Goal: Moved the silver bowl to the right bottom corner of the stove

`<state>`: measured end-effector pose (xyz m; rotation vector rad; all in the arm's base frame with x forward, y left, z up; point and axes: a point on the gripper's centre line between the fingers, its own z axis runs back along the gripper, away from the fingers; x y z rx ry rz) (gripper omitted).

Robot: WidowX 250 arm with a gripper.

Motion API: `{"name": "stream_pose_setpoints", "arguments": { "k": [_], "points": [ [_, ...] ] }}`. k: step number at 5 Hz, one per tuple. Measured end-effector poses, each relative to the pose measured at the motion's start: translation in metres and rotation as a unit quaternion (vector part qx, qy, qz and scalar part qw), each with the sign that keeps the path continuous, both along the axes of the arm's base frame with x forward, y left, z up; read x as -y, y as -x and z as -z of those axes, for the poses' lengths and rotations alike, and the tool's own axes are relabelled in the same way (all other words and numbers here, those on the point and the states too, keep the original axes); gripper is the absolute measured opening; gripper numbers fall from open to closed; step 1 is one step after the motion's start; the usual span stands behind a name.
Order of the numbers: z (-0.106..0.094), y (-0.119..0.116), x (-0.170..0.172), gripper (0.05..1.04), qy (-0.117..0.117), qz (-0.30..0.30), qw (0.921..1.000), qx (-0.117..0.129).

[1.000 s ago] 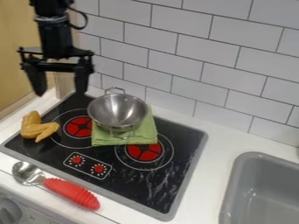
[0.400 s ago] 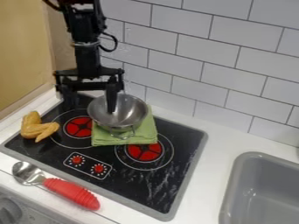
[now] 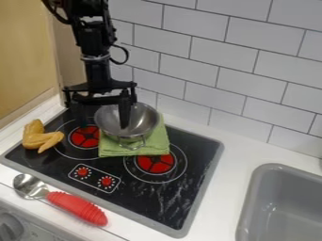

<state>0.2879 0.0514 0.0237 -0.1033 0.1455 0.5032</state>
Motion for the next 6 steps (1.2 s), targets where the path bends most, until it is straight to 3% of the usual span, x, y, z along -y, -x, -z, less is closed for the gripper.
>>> {"name": "stream_pose_setpoints", "arguments": {
  "k": [1, 3, 4, 5, 6],
  "points": [
    [0.004, -0.003, 0.001, 0.932, 0.0, -0.006, 1.0, 0.001],
    [0.004, -0.003, 0.001, 0.329, -0.004, -0.022, 0.9997, 0.0],
    [0.002, -0.004, 0.002, 0.156, 0.0, -0.016, 0.9999, 0.003],
    [-0.005, -0.007, 0.003, 0.077, 0.018, -0.008, 0.9996, 0.022],
    [-0.014, -0.009, 0.008, 0.061, 0.033, 0.007, 0.9986, 0.041]
  ]
}}
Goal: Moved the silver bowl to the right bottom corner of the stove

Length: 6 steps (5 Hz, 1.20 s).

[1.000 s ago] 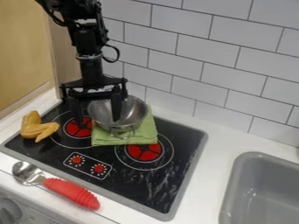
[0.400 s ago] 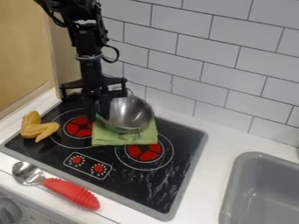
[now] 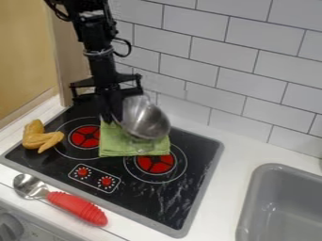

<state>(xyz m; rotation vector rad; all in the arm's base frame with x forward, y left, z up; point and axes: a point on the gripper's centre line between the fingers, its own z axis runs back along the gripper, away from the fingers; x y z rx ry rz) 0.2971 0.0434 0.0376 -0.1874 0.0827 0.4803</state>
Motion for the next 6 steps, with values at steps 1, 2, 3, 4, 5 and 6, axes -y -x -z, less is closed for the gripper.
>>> {"name": "stream_pose_setpoints", "arguments": {
  "k": [1, 2, 3, 4, 5, 6],
  "points": [
    [-0.01, -0.004, 0.005, 0.058, 0.013, 0.025, 0.9993, 0.026],
    [-0.022, 0.001, 0.011, 0.058, 0.012, 0.039, 0.9981, 0.046],
    [-0.027, 0.008, 0.013, 0.058, 0.011, 0.038, 0.9984, 0.041],
    [-0.022, 0.022, 0.023, 0.058, 0.019, 0.059, 0.9979, 0.019],
    [-0.011, 0.037, 0.055, 0.057, 0.019, 0.123, 0.9922, -0.009],
    [-0.003, 0.057, 0.078, 0.055, 0.041, 0.15, 0.9877, -0.017]
  ]
}}
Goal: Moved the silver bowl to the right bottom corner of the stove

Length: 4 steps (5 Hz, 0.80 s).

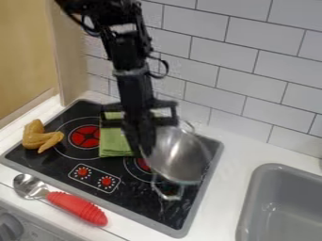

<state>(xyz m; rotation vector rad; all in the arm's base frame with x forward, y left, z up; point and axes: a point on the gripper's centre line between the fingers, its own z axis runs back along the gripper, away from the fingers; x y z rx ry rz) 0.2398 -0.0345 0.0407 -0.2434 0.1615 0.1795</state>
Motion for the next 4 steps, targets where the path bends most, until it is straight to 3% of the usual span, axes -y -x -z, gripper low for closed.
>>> {"name": "stream_pose_setpoints", "arguments": {
  "k": [2, 4],
  "points": [
    [0.008, 0.019, 0.03, 0.055, 0.034, 0.058, 0.9978, -0.004],
    [0.022, 0.023, 0.049, 0.055, 0.044, 0.086, 0.9952, -0.014]
  ]
}}
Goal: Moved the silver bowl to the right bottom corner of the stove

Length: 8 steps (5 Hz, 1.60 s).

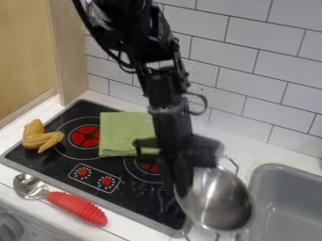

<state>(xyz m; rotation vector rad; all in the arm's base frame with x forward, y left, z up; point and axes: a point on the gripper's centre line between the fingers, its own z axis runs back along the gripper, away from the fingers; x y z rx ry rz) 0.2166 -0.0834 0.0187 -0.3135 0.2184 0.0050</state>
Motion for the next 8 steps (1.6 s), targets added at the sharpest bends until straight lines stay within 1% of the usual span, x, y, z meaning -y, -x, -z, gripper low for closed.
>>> {"name": "stream_pose_setpoints", "arguments": {
  "k": [1, 2, 3, 4, 5, 6, 7, 8],
  "points": [
    [0.005, 0.003, 0.002, 0.055, 0.02, 0.009, 0.9997, -0.008],
    [0.007, 0.004, -0.002, 0.081, 0.007, 0.009, 0.9999, -0.01],
    [0.008, 0.007, -0.004, 0.245, 0.002, 0.008, 0.9999, -0.014],
    [0.009, 0.009, -0.009, 0.51, -0.013, 0.01, 0.9996, -0.021],
    [-0.001, 0.007, -0.015, 0.819, -0.033, 0.007, 0.9994, -0.006],
    [-0.013, 0.01, -0.021, 1.021, -0.064, 0.01, 0.9979, 0.002],
    [-0.024, 0.009, -0.028, 1.008, -0.112, 0.022, 0.9935, 0.006],
    [-0.035, -0.003, -0.032, 0.999, -0.147, 0.04, 0.9881, 0.021]
  ]
}}
